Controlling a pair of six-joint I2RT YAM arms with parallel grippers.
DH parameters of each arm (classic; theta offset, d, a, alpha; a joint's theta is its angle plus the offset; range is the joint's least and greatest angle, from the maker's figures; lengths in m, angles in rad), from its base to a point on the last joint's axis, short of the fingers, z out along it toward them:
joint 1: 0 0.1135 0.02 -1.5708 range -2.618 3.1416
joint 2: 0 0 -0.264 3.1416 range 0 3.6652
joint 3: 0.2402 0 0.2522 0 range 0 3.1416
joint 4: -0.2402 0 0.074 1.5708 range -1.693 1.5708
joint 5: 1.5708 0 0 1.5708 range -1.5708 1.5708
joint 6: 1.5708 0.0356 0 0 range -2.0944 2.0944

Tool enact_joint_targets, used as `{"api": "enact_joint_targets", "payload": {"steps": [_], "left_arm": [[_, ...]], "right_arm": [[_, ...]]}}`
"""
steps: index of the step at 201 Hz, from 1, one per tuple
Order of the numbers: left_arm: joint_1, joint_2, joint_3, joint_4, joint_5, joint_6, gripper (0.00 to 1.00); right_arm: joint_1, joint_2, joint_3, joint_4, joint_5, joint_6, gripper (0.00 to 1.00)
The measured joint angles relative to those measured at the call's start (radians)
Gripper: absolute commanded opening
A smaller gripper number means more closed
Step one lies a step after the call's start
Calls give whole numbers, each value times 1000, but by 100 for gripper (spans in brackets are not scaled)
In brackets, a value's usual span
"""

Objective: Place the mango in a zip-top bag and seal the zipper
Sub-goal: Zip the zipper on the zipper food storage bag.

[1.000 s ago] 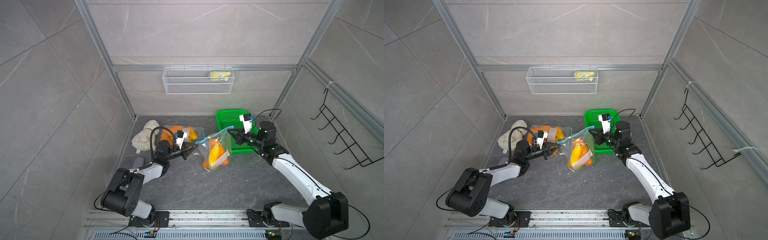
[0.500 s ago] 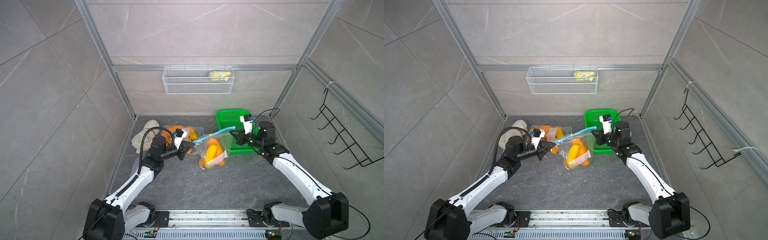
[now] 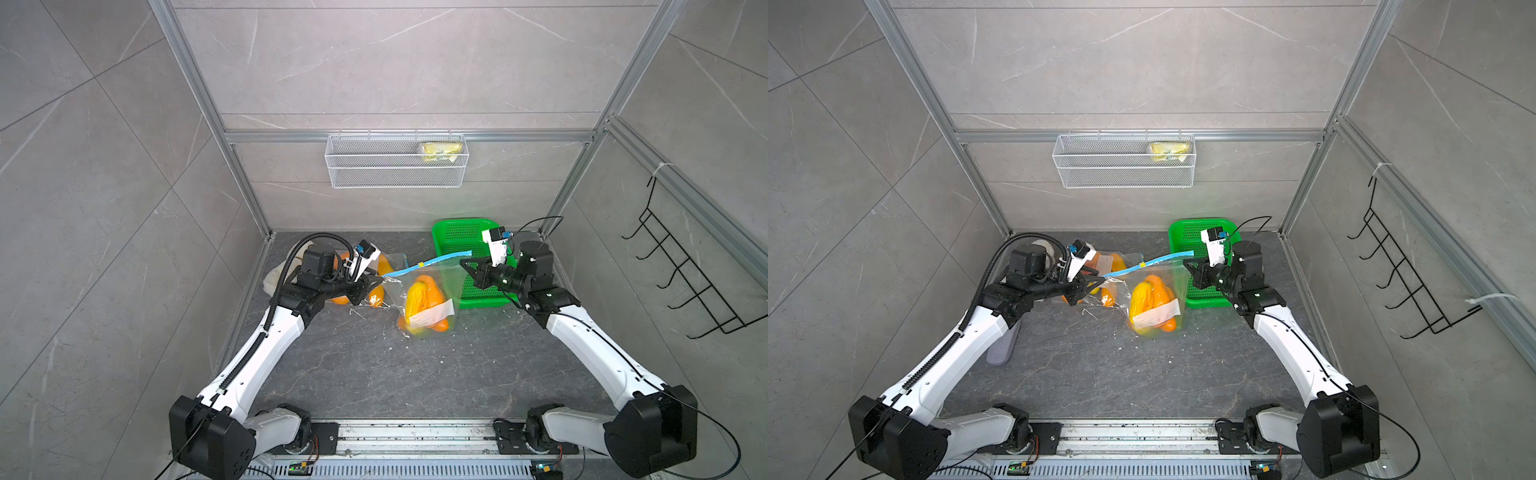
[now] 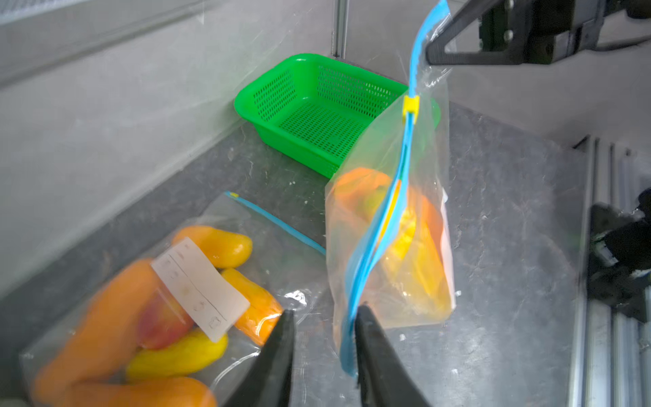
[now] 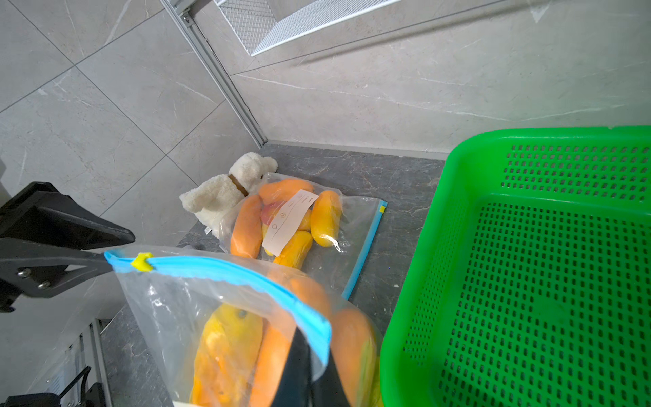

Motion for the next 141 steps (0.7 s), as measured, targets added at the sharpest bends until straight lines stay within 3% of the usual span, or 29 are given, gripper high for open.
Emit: {"api": "enact_joint_targets", "payload": {"steps": [4,21,29,50,83,100,118,141], "left_arm": [[0,0,3,-1,3,-6,62],[1,-2,12,10,30,-4,71],[1,-2,20,21,53,-11,81],[0,29,91,34,137,-40,89],[-47,182,276,50,226,-45,86],[-103,255,322,39,229,-27,74],[-150,329,360,9,227,-11,68],[-169,395,390,-8,203,-7,54]], "right_arm": [[-2,2,0,7,-5,1,0],[-2,14,0,31,-31,15,0],[-2,18,0,37,-42,20,0],[-2,27,0,56,-64,30,0],[-2,28,0,68,-75,38,0],[-2,28,0,68,-79,41,0],[-2,28,0,70,-81,41,0],[-2,28,0,75,-88,41,0]]}}
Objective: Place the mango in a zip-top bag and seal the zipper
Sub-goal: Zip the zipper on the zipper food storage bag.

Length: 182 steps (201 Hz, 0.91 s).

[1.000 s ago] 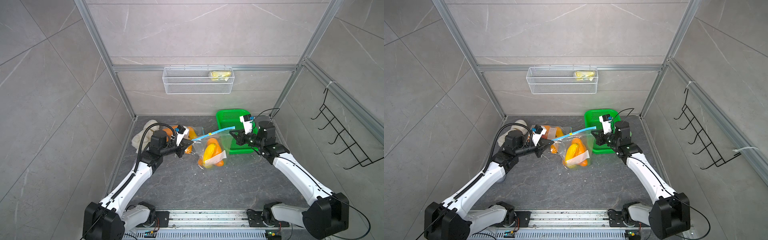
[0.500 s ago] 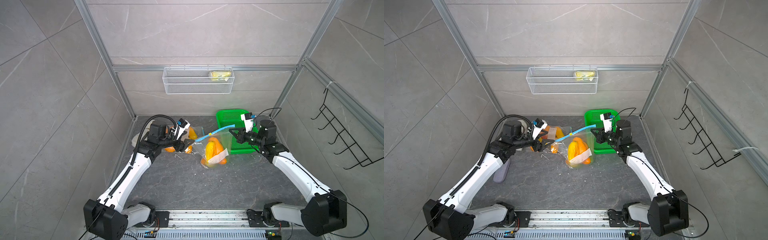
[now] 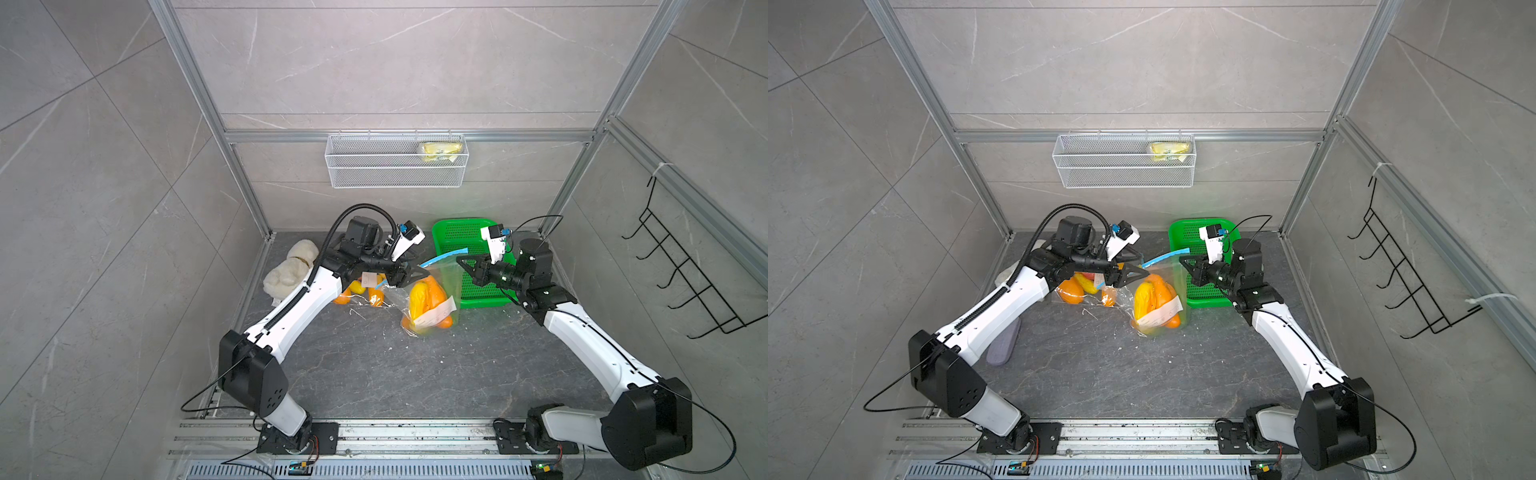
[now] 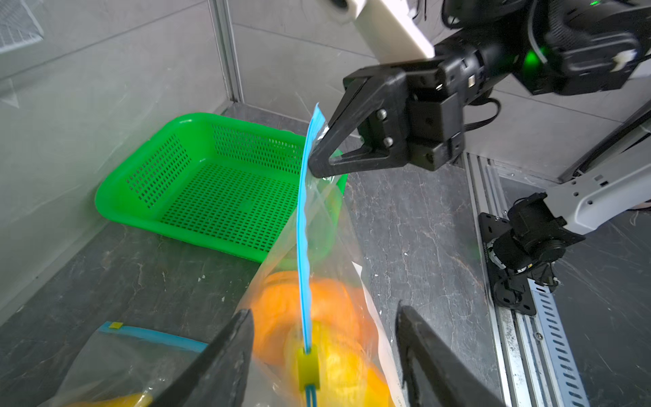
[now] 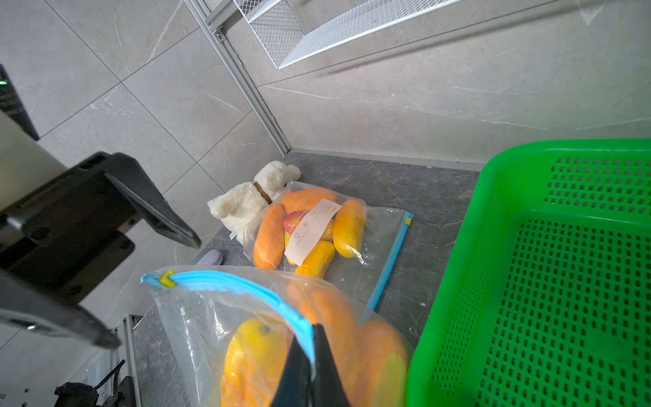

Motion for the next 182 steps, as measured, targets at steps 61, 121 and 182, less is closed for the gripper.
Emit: {"api": "enact_joint_targets", "payload": {"steps": [61,121,182], "left_arm": [[-11,15,-6,26,-78,30,23],[-14,3,-42,38,-112,41,16],[1,-74,-138,64,-132,45,14]], "right_arm": [[0,0,0,0,-2,0,0],[1,0,0,0,13,0,0],[3,0,-1,0,43,0,0]]}}
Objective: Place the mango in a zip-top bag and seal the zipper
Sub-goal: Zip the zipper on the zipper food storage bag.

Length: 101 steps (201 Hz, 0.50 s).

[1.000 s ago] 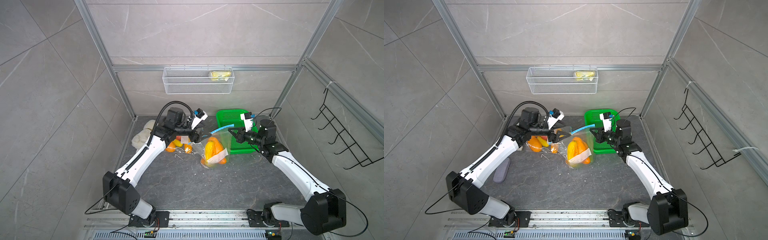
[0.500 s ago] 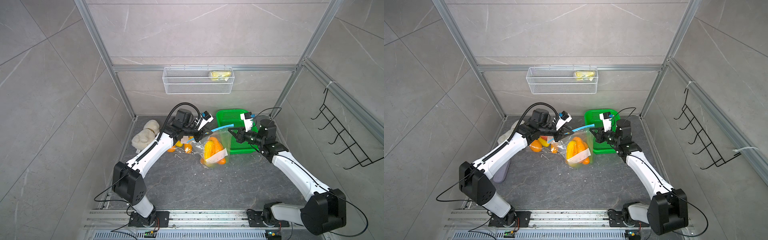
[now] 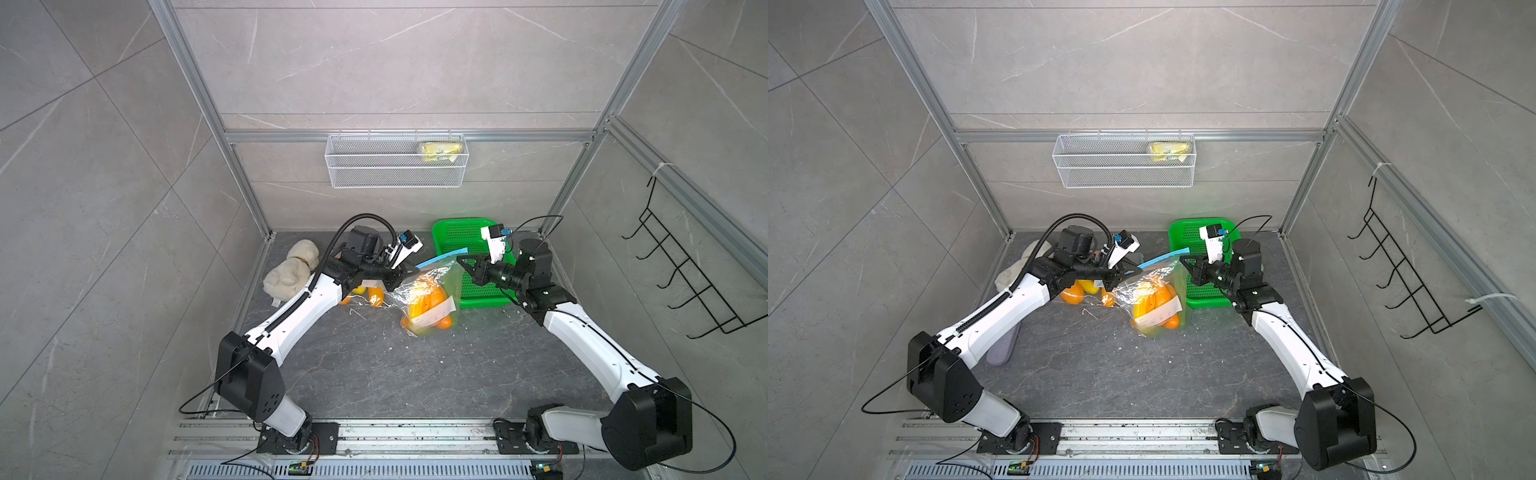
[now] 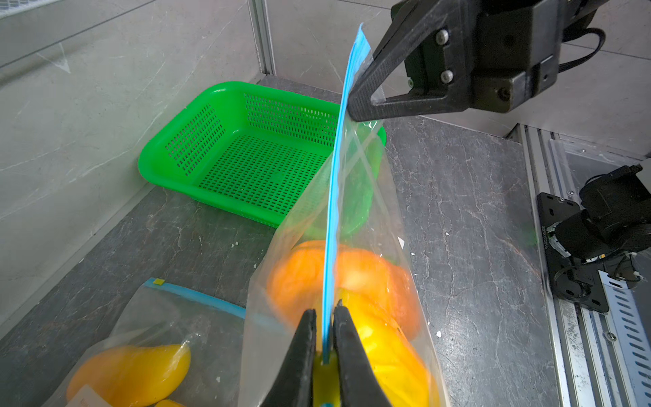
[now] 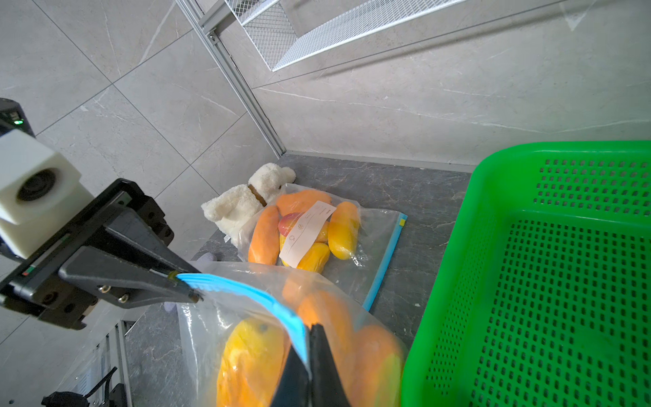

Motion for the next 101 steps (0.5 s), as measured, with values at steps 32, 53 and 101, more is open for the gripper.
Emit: {"api": "enact_joint_targets", "payload": {"steps": [32,53,101], "left_arm": [[19,-30,-29,8,0,0,14],[37,-40,-48,8,1,0,14],[96,-97,-103,-3,1,1,14]], "right_arm": [[0,0,0,0,17,12,0],[0,0,0,0,31,16,0],[-2,0,0,0,36,23,0]]}}
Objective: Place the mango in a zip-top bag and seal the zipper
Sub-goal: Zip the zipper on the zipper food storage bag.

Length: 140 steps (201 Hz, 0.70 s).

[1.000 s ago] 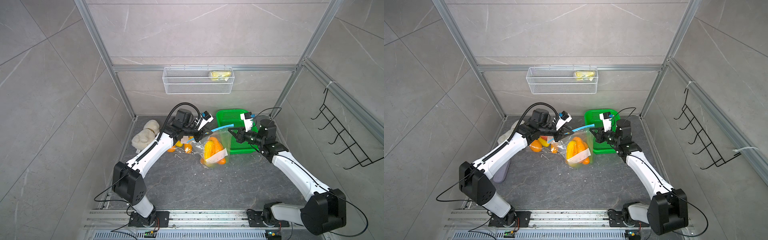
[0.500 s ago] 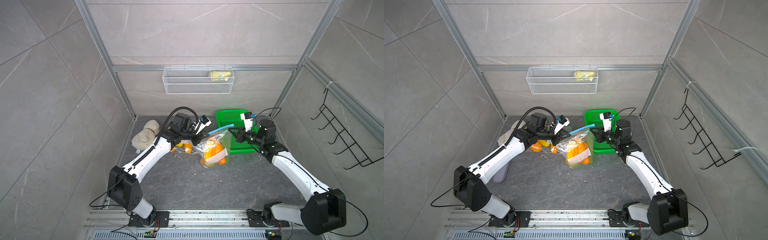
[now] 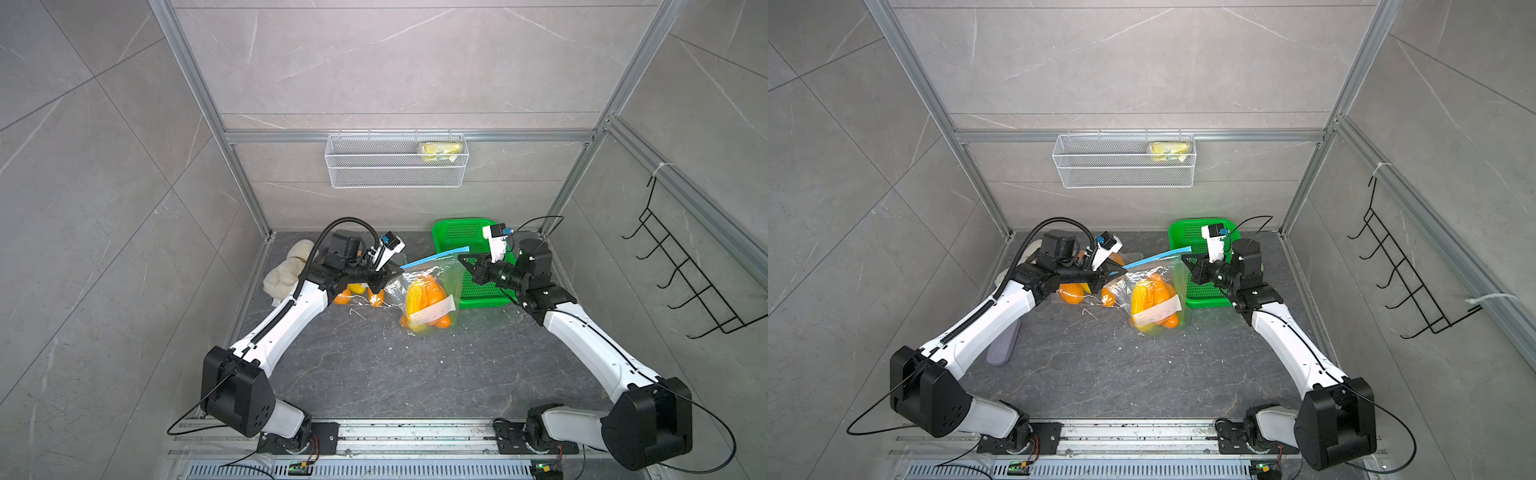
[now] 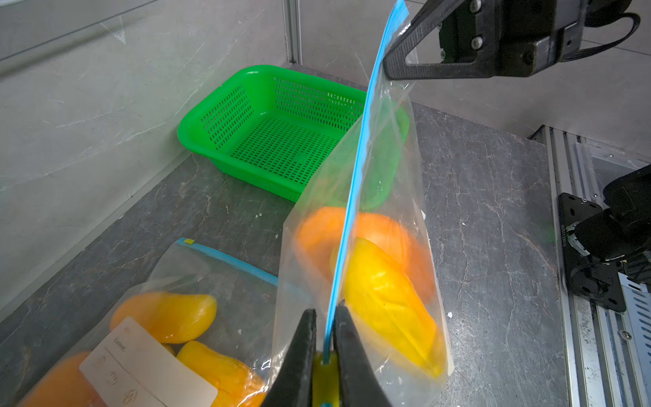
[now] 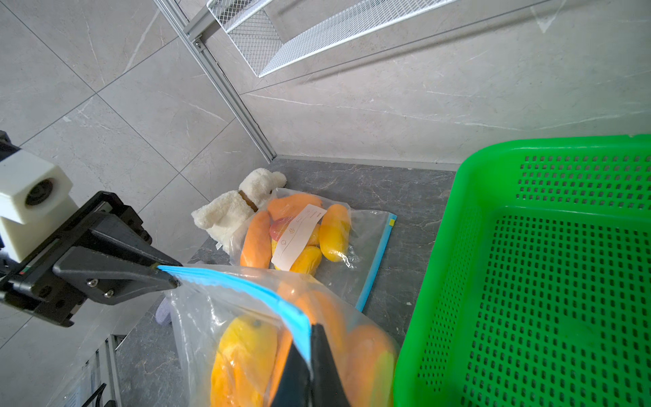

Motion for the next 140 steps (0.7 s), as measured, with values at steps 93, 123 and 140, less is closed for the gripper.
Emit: {"api": "enact_joint_targets", "payload": {"steps": [93,123,140], "left_arm": [[95,-145,-114,-20,-16,-6,21],[116,-152,-137,-6,-3,-37,64],[120,-152,-142,24,14,-71,100]], "right_arm": [[-3,0,-3,16,-5,37,0],[-15,5,-6,49,-13,63,0],[-17,20,-8,86,-29,83,0]]}}
